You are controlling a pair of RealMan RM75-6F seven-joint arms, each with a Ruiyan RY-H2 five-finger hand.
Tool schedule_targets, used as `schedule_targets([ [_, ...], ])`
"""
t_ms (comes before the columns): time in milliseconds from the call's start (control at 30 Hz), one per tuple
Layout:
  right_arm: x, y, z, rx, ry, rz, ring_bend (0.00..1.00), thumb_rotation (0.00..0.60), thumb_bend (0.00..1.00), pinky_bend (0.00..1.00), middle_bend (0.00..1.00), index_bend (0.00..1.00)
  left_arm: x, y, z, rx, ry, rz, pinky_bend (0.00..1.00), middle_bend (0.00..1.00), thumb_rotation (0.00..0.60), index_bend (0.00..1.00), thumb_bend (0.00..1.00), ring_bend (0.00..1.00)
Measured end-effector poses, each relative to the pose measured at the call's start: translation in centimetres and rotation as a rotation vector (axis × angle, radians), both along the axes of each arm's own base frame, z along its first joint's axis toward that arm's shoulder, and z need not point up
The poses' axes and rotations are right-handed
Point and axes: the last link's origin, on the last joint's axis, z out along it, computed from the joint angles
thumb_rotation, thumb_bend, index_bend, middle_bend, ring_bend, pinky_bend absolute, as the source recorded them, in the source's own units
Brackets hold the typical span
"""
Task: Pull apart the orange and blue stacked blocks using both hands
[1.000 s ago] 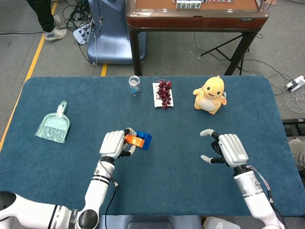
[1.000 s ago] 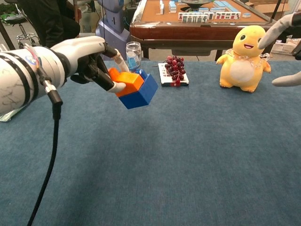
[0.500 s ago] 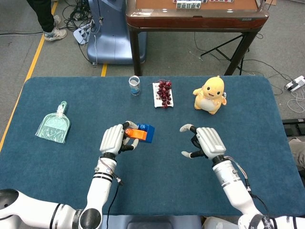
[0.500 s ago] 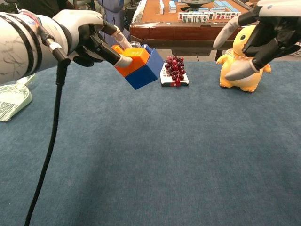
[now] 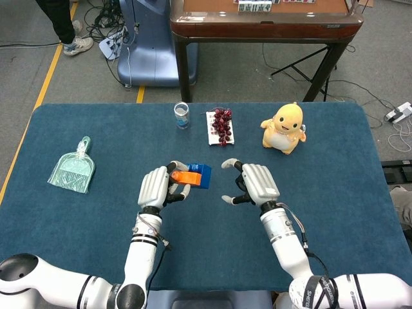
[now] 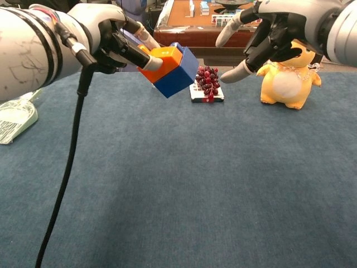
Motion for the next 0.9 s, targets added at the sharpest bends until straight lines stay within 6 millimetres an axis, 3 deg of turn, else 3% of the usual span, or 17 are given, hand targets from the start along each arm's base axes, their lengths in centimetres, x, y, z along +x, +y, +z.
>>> schedule_targets([
  [333, 1.2, -0.9, -0.5, -0.015, 0.014, -0.042, 1.00, 0.600, 0.00, 1.00, 1.00, 0.29, 0.3, 0.2, 0.2, -0.037, -0.065, 0.061, 1.00, 1.00, 0.600, 0.71, 0.38, 1.00],
  [900, 2.6, -1.9, -3.1, 0.068, -0.066, -0.088, 1.00, 0.600, 0.00, 1.00, 1.00, 0.28, 0.4, 0.0, 0.0, -0.031, -0.072, 0.043, 1.00, 1.00, 0.600, 0.71, 0.38, 1.00],
])
